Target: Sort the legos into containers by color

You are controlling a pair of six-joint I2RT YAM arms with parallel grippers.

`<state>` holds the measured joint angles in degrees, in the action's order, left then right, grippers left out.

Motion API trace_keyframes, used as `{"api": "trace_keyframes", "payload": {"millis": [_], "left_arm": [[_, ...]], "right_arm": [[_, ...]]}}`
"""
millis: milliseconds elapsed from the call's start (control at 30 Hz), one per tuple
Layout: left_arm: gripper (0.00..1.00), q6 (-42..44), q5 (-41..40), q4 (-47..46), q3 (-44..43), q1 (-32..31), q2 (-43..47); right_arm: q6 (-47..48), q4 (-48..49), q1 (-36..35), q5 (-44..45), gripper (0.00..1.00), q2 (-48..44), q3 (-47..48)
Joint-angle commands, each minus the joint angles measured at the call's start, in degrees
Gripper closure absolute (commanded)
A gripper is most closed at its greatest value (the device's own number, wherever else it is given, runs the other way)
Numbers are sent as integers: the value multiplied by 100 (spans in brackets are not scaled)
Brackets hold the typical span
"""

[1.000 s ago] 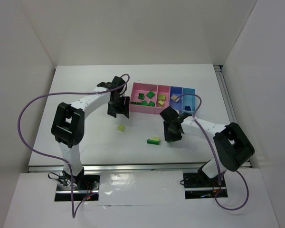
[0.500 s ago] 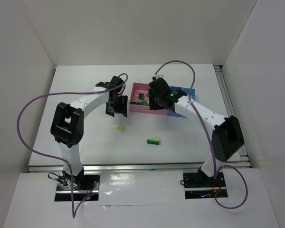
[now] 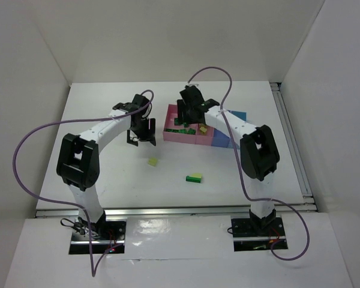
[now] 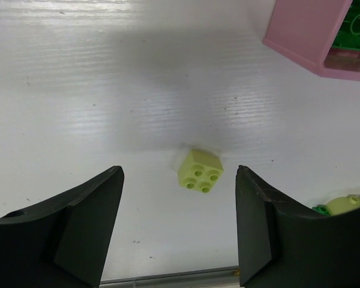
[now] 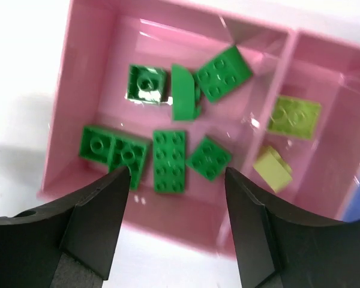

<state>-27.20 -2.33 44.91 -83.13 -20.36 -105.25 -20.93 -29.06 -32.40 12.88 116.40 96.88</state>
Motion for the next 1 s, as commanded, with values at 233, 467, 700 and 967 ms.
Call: {"api": "trace_keyframes", "payload": {"millis": [233, 467, 700, 967], "left_arm": [[23, 4, -5, -140, 104, 58, 383], [23, -364, -198, -8, 236, 268, 294], [23, -418, 329, 290, 43, 1401, 443], [23, -418, 786, 186, 236, 1799, 629]], "right_arm": [[501, 121, -432, -732, 27, -2779, -2883], [633, 329, -1406, -1411, 16, -2887, -3581], [1073, 1041, -2138, -1008, 16, -1306, -2333], [1275, 1289, -2191, -858, 18, 268, -1094]]}}
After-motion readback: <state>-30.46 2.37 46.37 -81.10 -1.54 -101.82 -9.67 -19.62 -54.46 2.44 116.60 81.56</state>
